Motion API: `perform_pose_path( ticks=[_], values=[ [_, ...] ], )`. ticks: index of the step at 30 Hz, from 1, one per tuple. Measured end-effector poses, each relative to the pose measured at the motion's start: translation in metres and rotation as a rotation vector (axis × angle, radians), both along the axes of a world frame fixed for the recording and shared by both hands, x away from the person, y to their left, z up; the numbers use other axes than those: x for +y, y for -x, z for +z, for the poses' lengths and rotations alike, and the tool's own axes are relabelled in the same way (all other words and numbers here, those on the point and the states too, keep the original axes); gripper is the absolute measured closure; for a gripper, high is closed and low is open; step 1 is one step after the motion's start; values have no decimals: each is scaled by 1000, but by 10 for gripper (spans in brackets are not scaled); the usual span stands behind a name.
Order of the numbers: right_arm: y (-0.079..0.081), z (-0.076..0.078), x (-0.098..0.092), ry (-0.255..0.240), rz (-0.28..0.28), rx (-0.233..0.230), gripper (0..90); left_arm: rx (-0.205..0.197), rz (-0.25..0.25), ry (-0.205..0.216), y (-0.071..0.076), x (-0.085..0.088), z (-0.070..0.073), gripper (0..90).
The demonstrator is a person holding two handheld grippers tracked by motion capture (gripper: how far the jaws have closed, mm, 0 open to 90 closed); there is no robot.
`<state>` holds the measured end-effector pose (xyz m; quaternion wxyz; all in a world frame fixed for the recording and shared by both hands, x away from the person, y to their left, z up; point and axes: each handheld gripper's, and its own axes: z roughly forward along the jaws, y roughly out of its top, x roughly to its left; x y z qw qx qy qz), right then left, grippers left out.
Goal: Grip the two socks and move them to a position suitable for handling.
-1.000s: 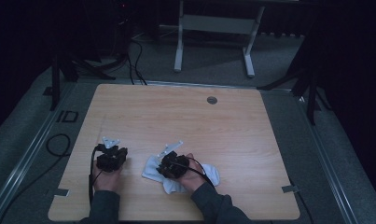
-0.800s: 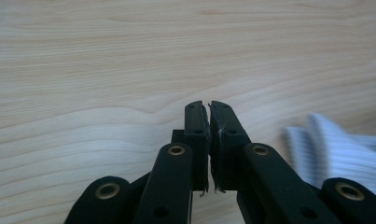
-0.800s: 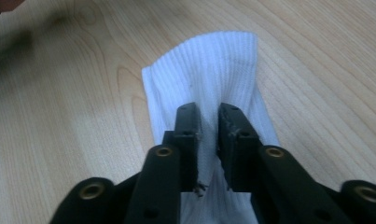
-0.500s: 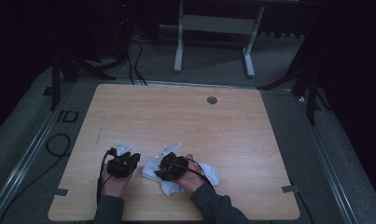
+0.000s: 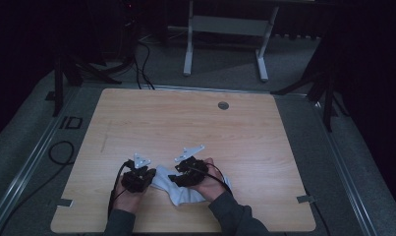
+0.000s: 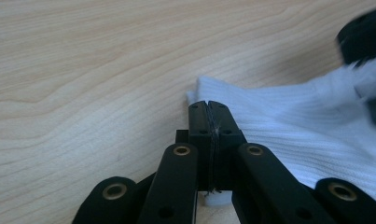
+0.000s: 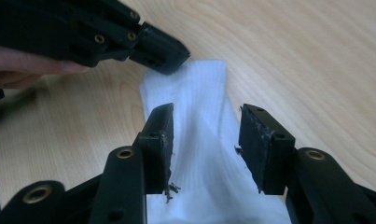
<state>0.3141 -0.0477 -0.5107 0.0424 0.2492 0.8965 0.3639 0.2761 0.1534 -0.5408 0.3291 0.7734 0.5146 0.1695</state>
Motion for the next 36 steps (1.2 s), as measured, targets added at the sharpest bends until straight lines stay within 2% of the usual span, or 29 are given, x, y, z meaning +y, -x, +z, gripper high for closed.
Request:
perform_pose_path(
  ticks=[3,10,17,26,36],
  values=[
    [-1,4,-6,-7,-7,-9,545,5,-8,1,1,-1,0,891],
    [-5,16,-31,-26,-53,-28,545,24,-27,-34,3,-7,-3,895],
    [-7,23,-58,-23,-95,-44,547,37,-27,-32,2,-7,-4,897],
    [-5,16,-85,13,-133,-34,551,38,-29,-35,1,-7,-4,897],
    [1,7,-102,28,-151,-13,554,40,-30,-36,1,-7,-4,897]
  ],
)
